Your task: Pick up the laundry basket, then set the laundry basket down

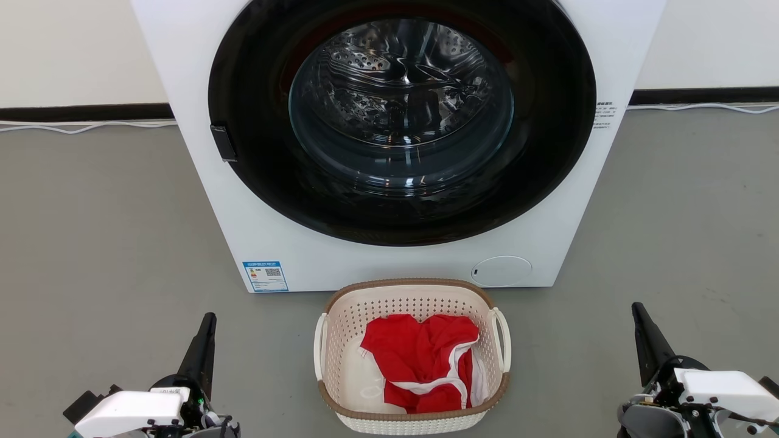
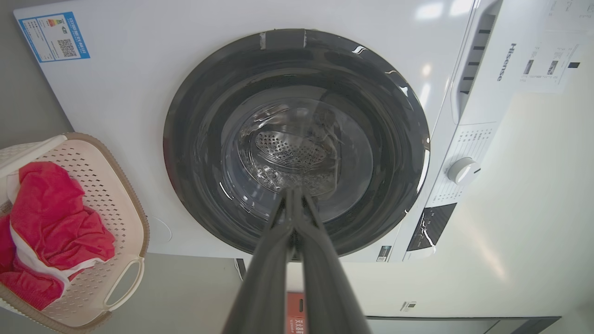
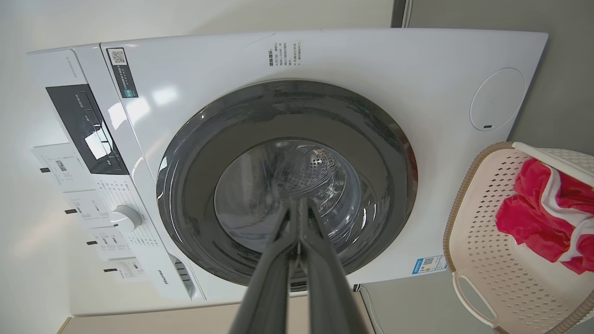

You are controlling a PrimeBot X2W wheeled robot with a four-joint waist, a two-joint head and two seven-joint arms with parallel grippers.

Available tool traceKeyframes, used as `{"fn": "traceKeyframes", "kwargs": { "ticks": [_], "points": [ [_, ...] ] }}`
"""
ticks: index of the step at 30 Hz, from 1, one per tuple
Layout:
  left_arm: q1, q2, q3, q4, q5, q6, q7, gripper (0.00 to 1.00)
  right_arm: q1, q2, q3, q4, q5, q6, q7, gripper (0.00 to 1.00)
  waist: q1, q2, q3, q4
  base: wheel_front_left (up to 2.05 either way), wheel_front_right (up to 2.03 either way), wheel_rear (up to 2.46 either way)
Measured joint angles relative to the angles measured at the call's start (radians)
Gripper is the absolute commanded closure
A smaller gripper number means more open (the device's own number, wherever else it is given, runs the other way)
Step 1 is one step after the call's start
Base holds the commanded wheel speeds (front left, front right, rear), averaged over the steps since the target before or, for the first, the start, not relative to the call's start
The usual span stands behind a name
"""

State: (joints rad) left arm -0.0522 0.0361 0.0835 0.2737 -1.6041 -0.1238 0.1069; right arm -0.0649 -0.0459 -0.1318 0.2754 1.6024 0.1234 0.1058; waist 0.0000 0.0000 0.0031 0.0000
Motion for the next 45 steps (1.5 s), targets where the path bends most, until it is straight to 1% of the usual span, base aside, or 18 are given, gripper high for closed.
{"fn": "traceKeyframes", "kwargs": {
  "ticks": [17,18,21,28,34,40,42,45],
  "points": [
    [0.004,-0.002,0.000,0.010,0.000,0.001,-0.002,1.00,0.004,0.000,0.002,0.008,0.000,0.000,0.000,1.00,0.0000,0.0000,0.000,0.000,0.00,0.00,0.00],
    [0.011,-0.005,-0.001,0.023,0.000,0.001,-0.002,0.00,0.010,0.002,0.003,0.021,0.000,0.000,0.000,0.00,0.0000,0.0000,0.000,0.000,0.00,0.00,0.00],
    [0.041,-0.009,-0.005,0.038,0.000,0.001,-0.006,0.00,0.039,0.008,0.007,0.034,-0.001,-0.001,-0.001,0.00,0.0000,0.0000,0.000,0.000,0.00,0.00,0.00],
    [0.044,-0.009,-0.015,0.026,0.000,0.001,-0.023,0.00,0.041,0.009,0.015,0.022,-0.004,-0.001,-0.018,0.00,0.0004,0.0000,-0.002,0.000,0.00,0.00,0.00],
    [0.045,-0.008,-0.026,0.010,0.004,0.001,-0.039,0.00,0.043,0.009,0.029,0.010,-0.031,-0.001,-0.031,0.00,0.0003,0.0000,0.001,0.000,0.00,0.00,0.00],
    [0.046,-0.008,-0.037,-0.004,0.044,0.002,-0.056,0.00,0.043,0.009,0.036,-0.003,-0.109,-0.001,-0.050,0.00,0.0002,0.0000,0.002,0.001,0.00,0.00,0.00],
    [0.046,-0.007,-0.040,-0.009,0.062,0.010,-0.061,0.00,0.043,0.009,0.037,-0.005,-0.146,-0.001,-0.056,0.00,0.0002,0.0000,0.002,0.001,0.00,0.00,0.00],
    [0.046,-0.007,-0.047,-0.015,0.104,0.011,-0.069,0.00,0.043,0.009,0.039,-0.009,-0.201,-0.001,-0.064,0.00,0.0002,0.0000,0.002,0.002,0.00,0.00,0.00]
  ]
}}
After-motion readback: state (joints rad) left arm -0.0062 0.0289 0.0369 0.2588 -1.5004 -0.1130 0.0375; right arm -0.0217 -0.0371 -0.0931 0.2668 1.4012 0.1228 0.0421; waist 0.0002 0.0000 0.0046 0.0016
